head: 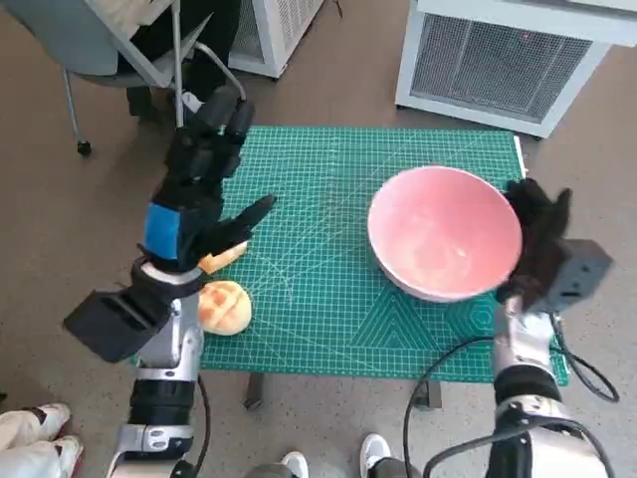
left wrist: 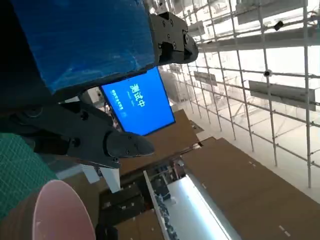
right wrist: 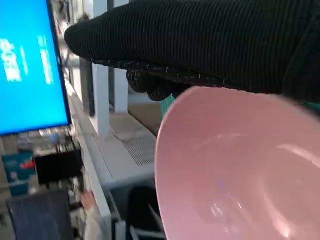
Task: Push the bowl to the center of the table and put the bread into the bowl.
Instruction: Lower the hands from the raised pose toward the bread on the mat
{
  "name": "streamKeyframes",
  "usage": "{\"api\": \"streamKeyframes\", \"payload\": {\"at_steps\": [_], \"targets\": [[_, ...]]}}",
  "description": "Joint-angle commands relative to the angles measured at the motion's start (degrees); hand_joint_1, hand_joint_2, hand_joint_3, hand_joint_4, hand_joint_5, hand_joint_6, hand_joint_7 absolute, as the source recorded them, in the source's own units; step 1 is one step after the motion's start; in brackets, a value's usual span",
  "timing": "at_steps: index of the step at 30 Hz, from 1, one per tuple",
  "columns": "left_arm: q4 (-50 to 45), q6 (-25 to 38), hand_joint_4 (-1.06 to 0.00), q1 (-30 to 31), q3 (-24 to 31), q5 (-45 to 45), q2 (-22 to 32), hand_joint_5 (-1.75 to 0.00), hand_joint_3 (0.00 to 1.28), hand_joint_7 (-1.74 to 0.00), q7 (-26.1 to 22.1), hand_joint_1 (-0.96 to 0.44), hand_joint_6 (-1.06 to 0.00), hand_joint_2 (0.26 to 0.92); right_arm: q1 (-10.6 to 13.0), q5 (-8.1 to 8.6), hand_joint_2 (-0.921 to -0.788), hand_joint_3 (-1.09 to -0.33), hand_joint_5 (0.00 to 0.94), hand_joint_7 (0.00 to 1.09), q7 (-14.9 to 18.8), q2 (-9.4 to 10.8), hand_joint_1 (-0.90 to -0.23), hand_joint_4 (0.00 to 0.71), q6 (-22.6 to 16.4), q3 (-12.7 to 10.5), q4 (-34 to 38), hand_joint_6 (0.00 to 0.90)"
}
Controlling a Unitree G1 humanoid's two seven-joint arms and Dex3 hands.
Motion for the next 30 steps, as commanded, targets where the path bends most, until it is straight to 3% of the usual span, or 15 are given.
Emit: {"api": "streamKeyframes", "payload": {"at_steps": [1,22,30], "targets": [[-2.7,0.6,-0.22,2.1,0.5,-0.3,0.5,0.00,0.20,-0.21,0.9,-0.23,-0.20,0.921,-1.2,-0.39,-0.921,-0.885,0.010,0.43,-0.6,1.8,-0.471,0.236,2.3,0.4,1.2,0.100],[-10.9,3.1,-0.24,7.5,1.7,3.3,2.5,-0.01,0.22,-0.19,6.9,-0.16,-0.24,0.921,-8.6,0.46,-0.921,-0.890,0.003,0.43,-0.6,6.4,-0.450,0.233,9.2,-0.7,2.3,0.104],[-10.7,3.2,-0.24,8.3,2.7,3.7,3.8,0.00,0.21,-0.18,7.9,-0.20,-0.24,0.921,-9.8,-0.14,-0.921,-0.878,0.002,0.42,0.4,5.6,-0.460,0.231,9.8,-0.6,2.0,0.115]]}}
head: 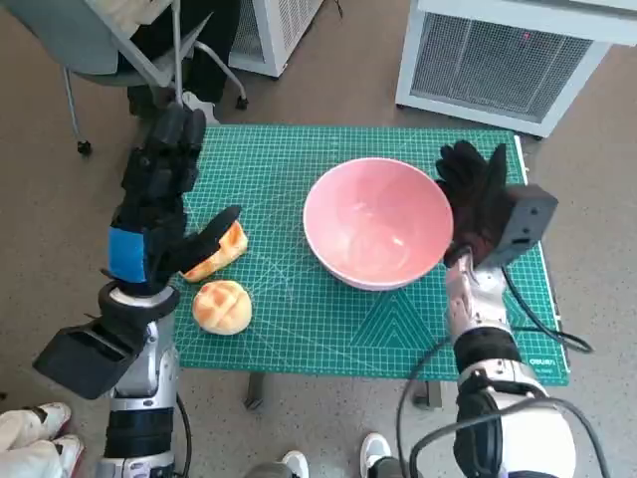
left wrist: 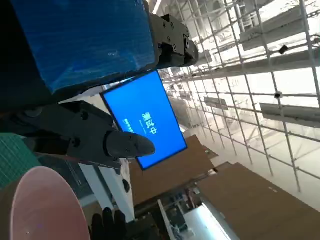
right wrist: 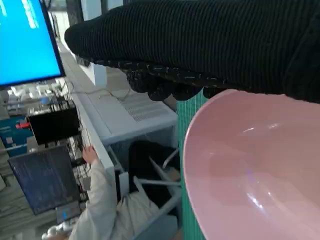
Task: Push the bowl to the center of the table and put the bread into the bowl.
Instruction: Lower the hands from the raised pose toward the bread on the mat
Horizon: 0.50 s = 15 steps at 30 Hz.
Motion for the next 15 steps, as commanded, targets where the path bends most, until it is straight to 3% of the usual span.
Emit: {"api": "streamKeyframes", "payload": {"at_steps": [1,7,11,15], "targets": [[-0.7,0.4,-0.24,1.1,1.0,0.6,1.3,0.00,0.21,-0.18,0.9,-0.21,-0.24,0.921,-0.2,-0.09,-0.921,-0.877,0.002,0.42,0.5,-0.6,-0.461,0.231,0.8,0.0,0.6,0.115],[-0.7,3.8,-0.25,1.1,2.2,3.1,4.7,-0.01,0.21,-0.18,1.9,-0.23,-0.24,0.921,-1.3,-1.56,-0.921,-0.879,0.000,0.41,0.6,-2.3,-0.462,0.226,-3.5,1.9,-1.0,0.117],[-5.4,13.4,-0.24,2.6,3.1,8.4,10.2,0.00,0.20,-0.17,3.0,-0.25,-0.25,0.921,-1.7,-2.73,-0.921,-0.869,0.000,0.41,1.0,-3.3,-0.486,0.224,-9.5,3.8,-3.2,0.117],[-10.5,25.4,-0.22,2.9,3.2,13.6,16.2,0.00,0.19,-0.17,2.3,-0.28,-0.25,0.921,-1.4,-3.52,-0.921,-0.844,0.004,0.42,3.4,-4.5,-0.527,0.230,-17.3,5.5,-6.7,0.118]]}}
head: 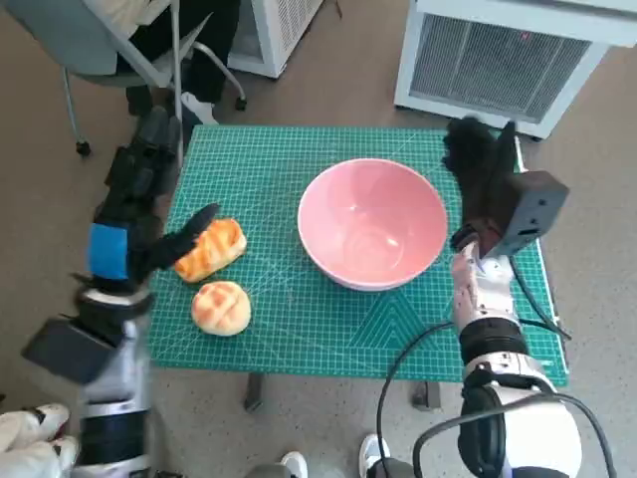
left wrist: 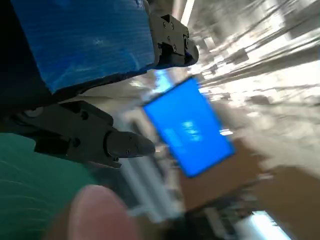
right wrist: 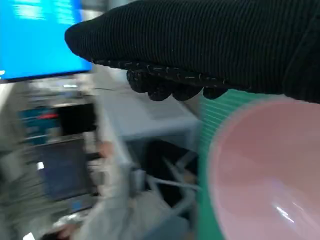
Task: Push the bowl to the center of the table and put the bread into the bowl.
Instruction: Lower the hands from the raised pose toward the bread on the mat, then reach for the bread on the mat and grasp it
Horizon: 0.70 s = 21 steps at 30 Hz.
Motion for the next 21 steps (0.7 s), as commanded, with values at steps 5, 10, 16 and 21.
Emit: {"api": "streamKeyframes", "payload": {"at_steps": [5,10,16,21], "targets": [[-10.5,25.4,-0.21,-0.5,-1.6,9.9,13.5,0.00,0.14,-0.16,-4.7,-0.34,-0.27,0.921,1.4,-0.03,-0.921,-0.833,0.012,0.43,8.2,-2.2,-0.546,0.249,-15.9,3.5,-9.9,0.119],[-12.3,36.9,-0.20,-3.7,-6.5,14.4,20.0,0.00,0.04,-0.11,-11.3,-0.43,-0.29,0.920,3.7,1.59,-0.921,-0.812,0.015,0.50,13.5,-2.5,-0.561,0.277,-22.5,5.7,-18.4,0.097],[-10.4,44.2,-0.18,-9.1,-14.2,20.2,24.3,0.00,0.00,-0.08,-17.9,-0.49,-0.29,0.885,5.9,2.48,-0.921,-0.780,0.017,0.57,18.5,-4.3,-0.562,0.303,-27.6,8.7,-25.7,0.077],[-6.5,44.5,-0.16,-11.9,-19.5,23.8,24.2,0.00,0.00,-0.06,-19.3,-0.50,-0.30,0.865,8.8,0.01,-0.921,-0.780,0.016,0.60,18.7,-5.7,-0.559,0.310,-28.9,10.3,-30.8,0.074]]}}
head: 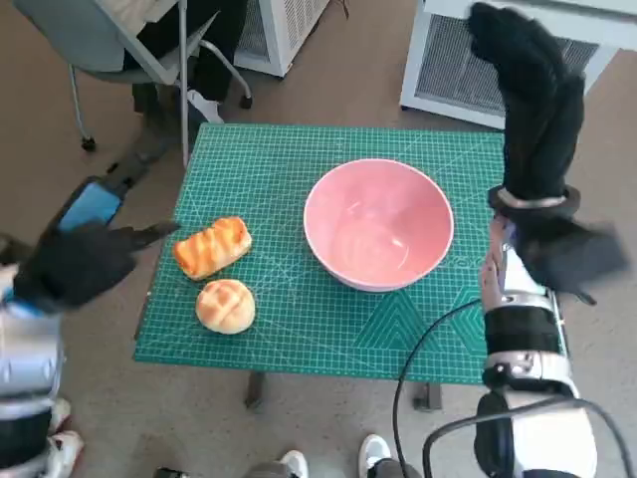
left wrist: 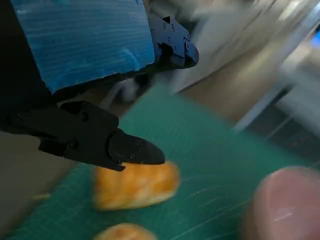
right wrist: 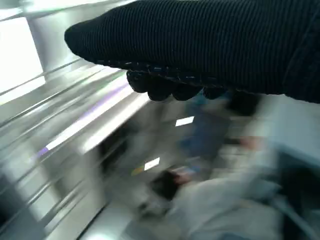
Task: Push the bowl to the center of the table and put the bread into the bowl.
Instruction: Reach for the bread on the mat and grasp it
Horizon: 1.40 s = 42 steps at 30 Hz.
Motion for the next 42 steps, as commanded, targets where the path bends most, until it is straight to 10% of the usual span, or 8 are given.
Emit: {"api": "streamKeyframes", "payload": {"at_steps": [1,36,42], "targets": [[2.9,0.7,-0.16,-3.2,-5.2,3.5,0.3,0.00,0.00,-0.06,-1.6,-0.51,-0.30,0.864,4.6,-2.36,-0.921,-0.783,0.013,0.62,0.5,-2.0,-0.563,0.307,-0.5,1.5,-4.2,0.064],[34.0,-0.1,-0.14,-16.7,-21.7,13.9,-11.1,0.00,0.00,-0.02,-3.5,-0.56,-0.30,0.876,9.0,-3.70,-0.921,-0.774,0.001,0.69,-2.8,-1.6,-0.555,0.279,4.2,3.3,-9.6,-0.001],[39.1,-0.7,-0.27,-17.6,-22.3,14.5,-13.1,-0.05,0.00,-0.04,-1.5,-0.56,-0.36,0.882,9.4,-3.74,-0.921,-0.773,0.001,0.68,-3.2,-1.8,-0.556,0.280,4.5,3.4,-10.2,-0.001]]}}
